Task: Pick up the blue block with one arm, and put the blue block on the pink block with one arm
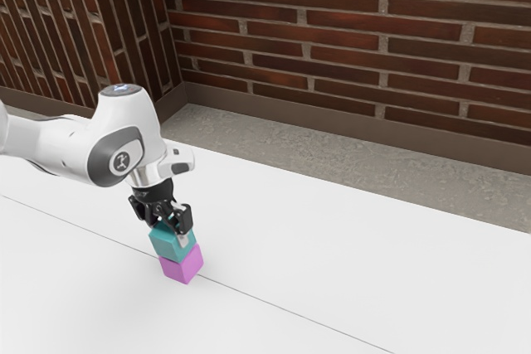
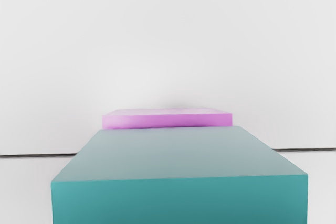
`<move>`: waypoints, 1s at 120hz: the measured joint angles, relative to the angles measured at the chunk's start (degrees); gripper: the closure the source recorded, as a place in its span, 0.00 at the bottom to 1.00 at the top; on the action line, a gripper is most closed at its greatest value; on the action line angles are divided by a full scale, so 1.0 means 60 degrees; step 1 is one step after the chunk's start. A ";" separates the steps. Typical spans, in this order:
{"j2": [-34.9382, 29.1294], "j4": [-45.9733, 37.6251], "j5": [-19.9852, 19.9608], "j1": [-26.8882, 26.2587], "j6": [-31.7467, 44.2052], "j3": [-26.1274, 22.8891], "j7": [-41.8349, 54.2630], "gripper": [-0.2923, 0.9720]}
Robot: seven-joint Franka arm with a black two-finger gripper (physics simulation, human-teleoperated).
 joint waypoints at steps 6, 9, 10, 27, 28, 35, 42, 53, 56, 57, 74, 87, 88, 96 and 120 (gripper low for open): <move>0.0013 0.0000 -0.0001 0.0000 0.0002 -0.0002 0.0001 0.54; 0.0029 0.0000 -0.0003 0.0003 0.0003 -0.0007 0.0001 0.54; 0.0033 0.0000 -0.0004 0.0003 0.0003 -0.0008 0.0001 0.54; 0.0084 0.0000 -0.0021 -0.0013 0.0005 -0.0014 0.0012 0.53; 0.0084 0.0000 -0.0022 -0.0013 0.0005 -0.0014 0.0013 0.53; 0.0086 0.0001 -0.0028 -0.0018 0.0005 -0.0016 0.0020 0.53; 0.0085 0.0001 -0.0031 -0.0020 0.0005 -0.0018 0.0026 0.53; 0.0085 0.0001 -0.0047 -0.0017 0.0004 -0.0018 0.0040 0.52; 0.0085 0.0001 -0.0051 -0.0015 0.0003 -0.0018 0.0045 0.52; 0.0085 0.0001 -0.0053 -0.0015 0.0003 -0.0018 0.0047 0.51; 0.0085 0.0001 -0.0083 -0.0006 -0.0001 -0.0018 0.0088 0.50; 0.0085 0.0001 -0.0100 -0.0005 -0.0005 -0.0018 0.0126 0.49; 0.0085 0.0001 -0.0102 -0.0005 -0.0005 -0.0018 0.0129 0.49; 0.0085 0.0001 -0.0115 -0.0003 -0.0008 -0.0022 0.0157 0.47; 0.0087 0.0014 -0.0177 -0.0021 -0.0020 -0.0043 0.0266 0.39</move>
